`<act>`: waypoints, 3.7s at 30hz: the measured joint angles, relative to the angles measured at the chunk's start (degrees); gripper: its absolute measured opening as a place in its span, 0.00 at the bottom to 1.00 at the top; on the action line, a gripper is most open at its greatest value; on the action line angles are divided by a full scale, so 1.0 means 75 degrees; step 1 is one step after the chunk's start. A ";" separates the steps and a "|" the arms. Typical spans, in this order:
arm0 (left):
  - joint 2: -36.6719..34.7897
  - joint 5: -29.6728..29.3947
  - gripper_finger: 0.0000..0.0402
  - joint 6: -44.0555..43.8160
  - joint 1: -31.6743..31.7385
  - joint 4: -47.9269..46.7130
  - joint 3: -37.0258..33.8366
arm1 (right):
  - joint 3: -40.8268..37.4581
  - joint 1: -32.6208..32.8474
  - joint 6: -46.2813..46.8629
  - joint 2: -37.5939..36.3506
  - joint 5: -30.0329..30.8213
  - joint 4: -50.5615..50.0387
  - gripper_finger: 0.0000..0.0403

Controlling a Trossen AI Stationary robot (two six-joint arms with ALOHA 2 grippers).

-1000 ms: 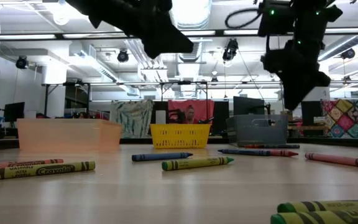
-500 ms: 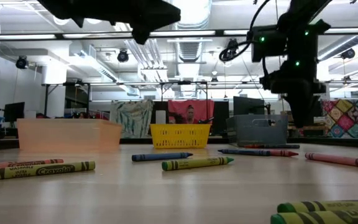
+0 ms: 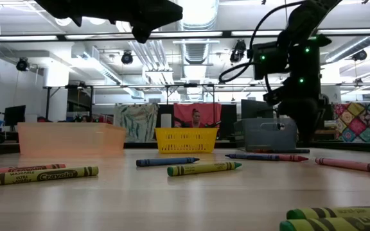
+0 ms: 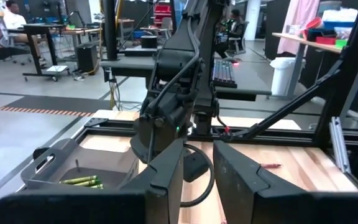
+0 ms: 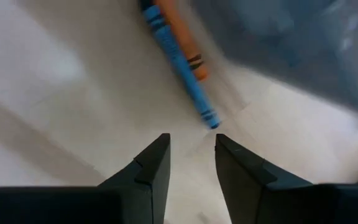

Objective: Sort crayons
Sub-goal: Put the blue crayon into the orange bin

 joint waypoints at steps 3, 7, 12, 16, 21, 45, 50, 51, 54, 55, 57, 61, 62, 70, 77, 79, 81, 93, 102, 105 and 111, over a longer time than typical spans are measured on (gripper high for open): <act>0.0050 -0.0008 0.18 0.0064 0.0006 0.0003 0.0000 | 0.0000 -0.0105 -0.0077 0.0041 0.0158 0.0011 0.29; 0.0074 -0.0011 0.18 0.0096 0.0006 0.0010 0.0000 | 0.0000 -0.0198 -0.0220 0.0157 0.0174 0.0172 0.29; 0.0074 -0.0011 0.18 0.0098 0.0006 0.0035 0.0000 | 0.0002 -0.0238 -0.0440 0.0471 0.0146 0.0241 0.29; 0.0074 -0.0011 0.18 0.0101 0.0000 0.0026 0.0000 | 0.0013 -0.0236 -0.0517 0.0789 0.0145 0.0390 0.29; 0.0074 -0.0011 0.18 0.0153 0.0000 0.0006 0.0000 | 0.0044 -0.0230 -0.0715 0.1036 0.0175 0.0411 0.29; 0.0077 -0.0011 0.18 0.0142 0.0000 0.0011 -0.0184 | -0.0017 -0.0182 -0.1046 0.0172 -0.1477 0.0408 0.02; 0.0077 -0.0010 0.18 -0.0120 0.0000 0.0476 -0.0532 | -0.0017 0.0022 -0.1230 -0.0472 -0.2039 0.0709 0.02; 0.0077 -0.0011 0.18 -0.0183 0.0000 0.0760 -0.0671 | -0.0017 0.0058 -0.1231 -0.0591 -0.2114 0.0873 0.02; 0.0077 -0.0003 0.18 -0.0431 0.0000 0.1629 -0.1128 | -0.0017 0.0179 -0.1232 -0.0920 -0.2300 0.1718 0.02; 0.0077 -0.0005 0.18 -0.0504 0.0000 0.1897 -0.1310 | -0.0017 0.0241 -0.1233 -0.1015 -0.2373 0.2106 0.02; 0.0077 -0.0003 0.18 -0.0643 0.0000 0.2397 -0.1664 | -0.0035 0.0348 -0.1276 -0.1144 -0.2547 0.3080 0.02; 0.0077 -0.0003 0.18 -0.0967 0.0000 0.3393 -0.2268 | -0.0047 0.0552 -0.1598 -0.1144 -0.2769 0.5169 0.02; 0.0077 0.0000 0.19 -0.1020 0.0000 0.3592 -0.2397 | -0.0047 0.0594 -0.1676 -0.1111 -0.2820 0.5747 0.02; 0.0077 -0.0043 0.31 -0.1219 0.0000 0.3890 -0.2728 | -0.0048 0.0641 -0.2180 -0.0723 -0.3837 0.9241 0.02; 0.0080 -0.0198 0.38 -0.1036 0.0000 0.3878 -0.2404 | -0.0047 0.0641 -0.2282 -0.0529 -0.4085 1.0129 0.02; 0.0084 -0.0198 0.39 -0.0938 0.0000 0.3870 -0.2279 | -0.0041 0.0641 -0.2302 -0.0495 -0.4085 1.0138 0.02; 0.0196 -0.0200 0.39 -0.0867 0.0000 0.3909 -0.2137 | -0.0021 0.0656 -0.2334 -0.0465 -0.4084 1.0168 0.02; 0.1632 -0.0028 0.38 -0.0715 0.0000 0.3917 -0.0886 | -0.0017 0.0773 -0.2699 -0.0447 -0.4108 1.0171 0.02; 0.1802 0.0067 0.32 -0.0695 0.0000 0.3895 -0.0743 | -0.0015 0.0775 -0.2728 -0.0444 -0.4108 1.0161 0.02; 0.1799 0.0067 0.26 -0.0698 0.0000 0.3887 -0.0743 | -0.0015 0.0773 -0.2728 -0.0444 -0.4106 1.0159 0.02; 0.1796 0.0087 0.08 -0.0698 -0.0003 0.3858 -0.0744 | -0.0015 0.0773 -0.2700 -0.0444 -0.4074 1.0151 0.02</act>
